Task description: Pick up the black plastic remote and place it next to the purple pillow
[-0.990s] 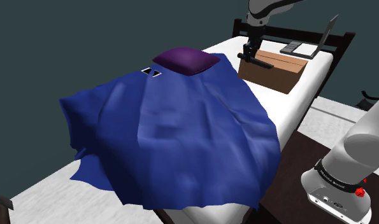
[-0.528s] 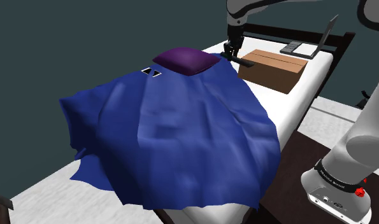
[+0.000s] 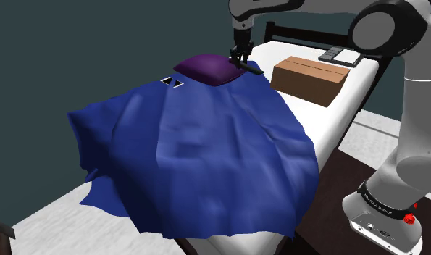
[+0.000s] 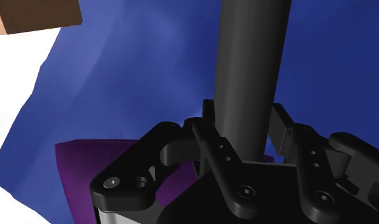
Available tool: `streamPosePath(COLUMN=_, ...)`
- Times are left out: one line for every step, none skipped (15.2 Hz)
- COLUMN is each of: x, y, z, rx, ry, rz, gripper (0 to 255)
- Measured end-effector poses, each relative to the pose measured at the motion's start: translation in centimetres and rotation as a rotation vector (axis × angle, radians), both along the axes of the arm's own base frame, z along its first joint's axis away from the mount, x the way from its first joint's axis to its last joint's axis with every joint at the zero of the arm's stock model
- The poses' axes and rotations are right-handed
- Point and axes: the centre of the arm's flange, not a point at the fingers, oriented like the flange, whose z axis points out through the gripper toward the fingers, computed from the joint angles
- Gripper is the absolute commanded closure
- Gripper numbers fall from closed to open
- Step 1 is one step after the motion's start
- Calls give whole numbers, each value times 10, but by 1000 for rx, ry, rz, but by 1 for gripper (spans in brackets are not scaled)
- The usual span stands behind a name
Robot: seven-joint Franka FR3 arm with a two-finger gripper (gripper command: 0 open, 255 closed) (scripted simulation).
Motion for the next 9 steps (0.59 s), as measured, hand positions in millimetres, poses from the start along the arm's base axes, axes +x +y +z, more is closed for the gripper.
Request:
streamPosePath(x=9, y=9, z=2, rx=0, ry=0, rz=-1, gripper=255)
streamPosePath(x=20, y=17, z=2, rx=0, ry=-1, rz=-1, gripper=255)
streamPosePath(x=32, y=29, z=2, rx=0, ry=-1, rz=-1, gripper=255)
streamPosePath(x=43, y=35, z=3, rx=0, ry=-1, rz=0, gripper=255)
streamPosePath(x=46, y=38, z=1, rx=0, ry=1, rz=0, gripper=255)
streamPosePath(x=48, y=40, z=-3, rx=0, ry=1, rz=-1, gripper=255)
streamPosePath(x=47, y=41, z=-7, rx=0, ry=1, rz=-1, gripper=255)
streamPosePath(x=48, y=43, z=-12, rx=0, ry=0, rz=-1, gripper=255)
streamPosePath(x=48, y=42, z=-17, rx=0, ry=1, rz=-1, gripper=255)
